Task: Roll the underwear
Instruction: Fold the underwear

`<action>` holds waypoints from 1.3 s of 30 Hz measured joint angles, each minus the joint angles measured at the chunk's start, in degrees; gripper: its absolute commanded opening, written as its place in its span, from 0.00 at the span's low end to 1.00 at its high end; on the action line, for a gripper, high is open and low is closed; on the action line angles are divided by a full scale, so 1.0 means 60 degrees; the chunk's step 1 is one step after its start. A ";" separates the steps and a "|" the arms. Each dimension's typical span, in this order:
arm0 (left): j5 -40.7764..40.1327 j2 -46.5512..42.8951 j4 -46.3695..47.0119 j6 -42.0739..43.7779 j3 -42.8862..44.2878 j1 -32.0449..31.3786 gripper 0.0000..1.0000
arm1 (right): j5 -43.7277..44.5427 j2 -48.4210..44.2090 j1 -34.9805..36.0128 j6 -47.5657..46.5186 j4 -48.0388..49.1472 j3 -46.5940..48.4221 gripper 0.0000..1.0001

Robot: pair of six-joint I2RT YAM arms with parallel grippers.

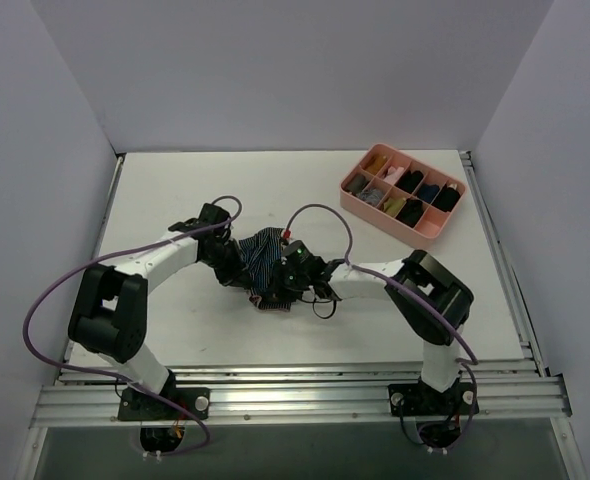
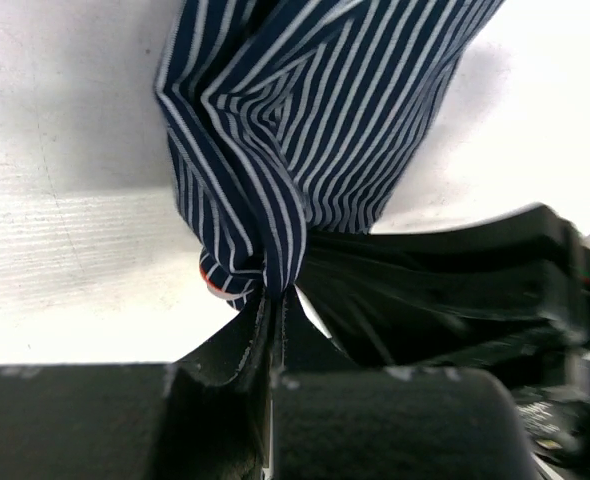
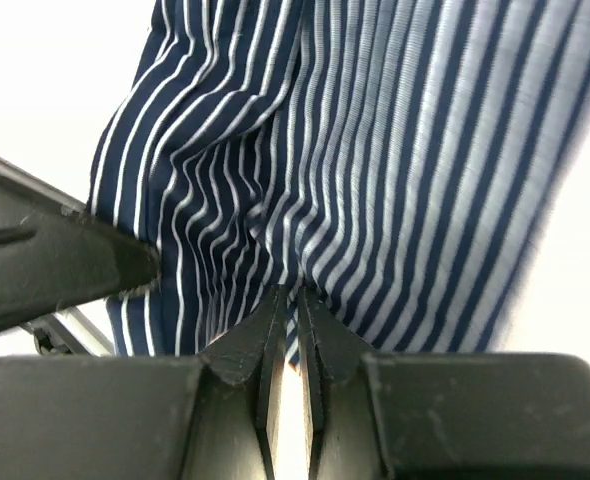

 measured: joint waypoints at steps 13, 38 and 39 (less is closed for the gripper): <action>-0.0149 0.0583 -0.0066 0.0018 0.0430 -0.0288 0.02 | 0.0470 -0.1504 -0.0969 -0.0484 -0.0801 -0.0273 0.13; -0.0131 0.1759 -0.0040 0.0335 0.2036 -0.1738 0.02 | 0.0364 -0.1563 -0.1443 -0.0790 -0.0237 -0.1840 0.13; -0.0109 0.1818 0.0015 0.0324 0.2084 -0.1818 0.02 | 0.0328 -0.1563 -0.1443 -0.0761 -0.0138 -0.1883 0.12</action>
